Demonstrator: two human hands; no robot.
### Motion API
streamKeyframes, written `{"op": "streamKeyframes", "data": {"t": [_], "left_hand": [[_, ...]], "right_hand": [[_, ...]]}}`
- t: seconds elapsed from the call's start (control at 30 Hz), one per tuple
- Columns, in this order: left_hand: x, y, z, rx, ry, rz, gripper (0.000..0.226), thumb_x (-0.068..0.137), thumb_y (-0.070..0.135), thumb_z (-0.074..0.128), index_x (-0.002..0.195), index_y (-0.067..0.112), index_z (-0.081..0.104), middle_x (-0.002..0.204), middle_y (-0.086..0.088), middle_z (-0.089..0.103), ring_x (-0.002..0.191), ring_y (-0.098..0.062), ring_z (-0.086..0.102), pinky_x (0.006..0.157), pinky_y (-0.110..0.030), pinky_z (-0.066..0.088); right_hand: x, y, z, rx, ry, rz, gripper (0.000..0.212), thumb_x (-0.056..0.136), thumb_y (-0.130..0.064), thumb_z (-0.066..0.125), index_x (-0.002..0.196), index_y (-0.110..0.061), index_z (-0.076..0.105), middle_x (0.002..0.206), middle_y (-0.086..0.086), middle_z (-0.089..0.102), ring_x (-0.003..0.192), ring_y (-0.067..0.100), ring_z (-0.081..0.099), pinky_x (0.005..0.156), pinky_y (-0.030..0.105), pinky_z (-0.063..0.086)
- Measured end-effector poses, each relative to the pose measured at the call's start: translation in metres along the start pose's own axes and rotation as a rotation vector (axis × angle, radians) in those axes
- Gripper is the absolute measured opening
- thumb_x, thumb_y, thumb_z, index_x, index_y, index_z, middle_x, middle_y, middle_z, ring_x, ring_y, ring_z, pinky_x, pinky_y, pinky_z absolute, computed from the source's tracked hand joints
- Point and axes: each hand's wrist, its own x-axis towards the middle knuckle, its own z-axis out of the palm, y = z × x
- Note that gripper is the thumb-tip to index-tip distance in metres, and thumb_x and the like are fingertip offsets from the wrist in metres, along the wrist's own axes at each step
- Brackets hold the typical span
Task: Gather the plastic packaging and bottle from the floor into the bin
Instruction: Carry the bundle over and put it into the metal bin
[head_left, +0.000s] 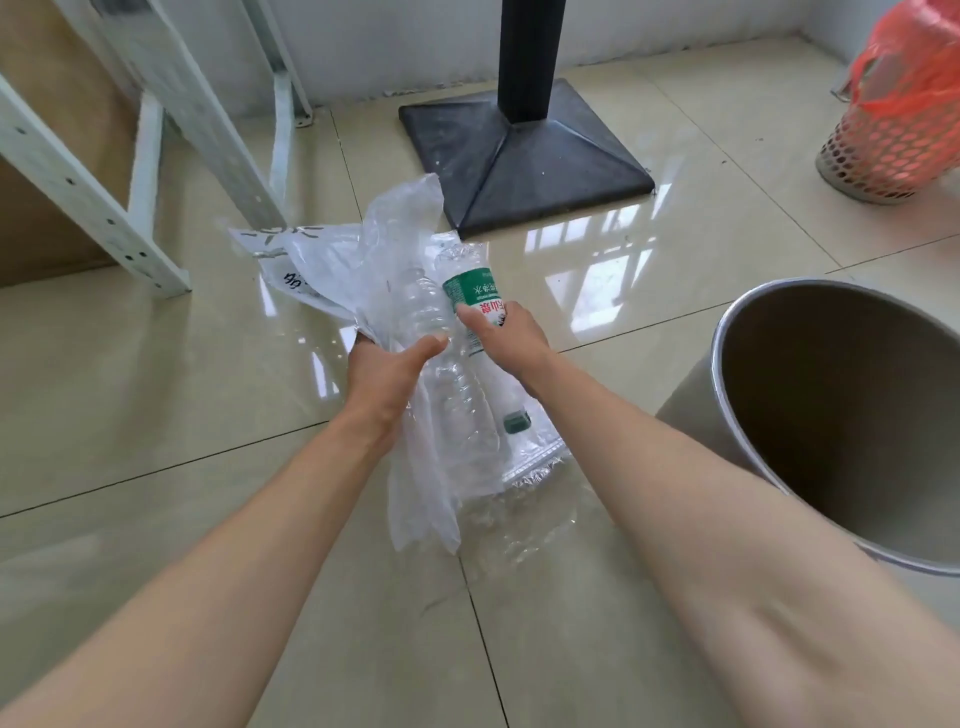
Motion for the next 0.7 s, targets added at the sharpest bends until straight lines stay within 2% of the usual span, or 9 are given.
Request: {"op": "streamKeyframes", "data": {"t": [0.1, 0.2, 0.37, 0.6, 0.7], "left_hand": [[-0.026, 0.006, -0.020, -0.063, -0.122, 0.082, 0.046, 0.077, 0.013, 0.078, 0.122, 0.011, 0.068, 0.110, -0.003, 0.077, 0.103, -0.016, 0.074, 0.095, -0.035, 0.056], [-0.053, 0.015, -0.035, -0.088, -0.200, 0.128, 0.040, 0.082, 0.009, 0.073, 0.122, 0.008, 0.068, 0.111, -0.004, 0.077, 0.105, -0.016, 0.073, 0.094, -0.032, 0.055], [-0.108, 0.040, -0.053, -0.146, -0.314, 0.195, 0.043, 0.087, 0.009, 0.068, 0.130, 0.008, 0.063, 0.123, -0.011, 0.072, 0.115, -0.025, 0.069, 0.101, -0.041, 0.052], [-0.184, 0.111, -0.036, -0.221, -0.430, 0.320, 0.050, 0.088, 0.010, 0.065, 0.137, 0.006, 0.056, 0.133, -0.016, 0.065, 0.123, -0.030, 0.063, 0.104, -0.043, 0.050], [-0.216, 0.147, -0.007, -0.216, -0.455, 0.367, 0.051, 0.085, 0.012, 0.068, 0.134, 0.005, 0.058, 0.126, -0.013, 0.069, 0.116, -0.025, 0.067, 0.098, -0.040, 0.052]], "right_hand": [[-0.035, -0.012, 0.004, 0.082, 0.001, -0.046, 0.065, 0.076, -0.070, 0.056, 0.112, -0.017, 0.055, 0.097, 0.001, 0.068, 0.085, 0.021, 0.065, 0.071, 0.035, 0.052], [-0.068, -0.023, 0.004, 0.145, 0.008, -0.098, 0.068, 0.076, -0.073, 0.053, 0.114, -0.017, 0.054, 0.094, -0.003, 0.066, 0.082, 0.018, 0.063, 0.071, 0.035, 0.051], [-0.126, -0.049, -0.008, 0.216, 0.014, -0.171, 0.066, 0.077, -0.077, 0.050, 0.112, -0.021, 0.052, 0.098, -0.001, 0.068, 0.092, 0.021, 0.065, 0.086, 0.045, 0.054], [-0.219, -0.105, -0.095, 0.361, 0.091, -0.320, 0.051, 0.088, -0.061, 0.054, 0.121, -0.022, 0.049, 0.106, -0.003, 0.065, 0.099, 0.018, 0.063, 0.095, 0.041, 0.050], [-0.245, -0.121, -0.148, 0.371, 0.151, -0.404, 0.051, 0.087, -0.063, 0.053, 0.122, -0.025, 0.048, 0.108, -0.004, 0.064, 0.102, 0.018, 0.062, 0.097, 0.046, 0.049]]}}
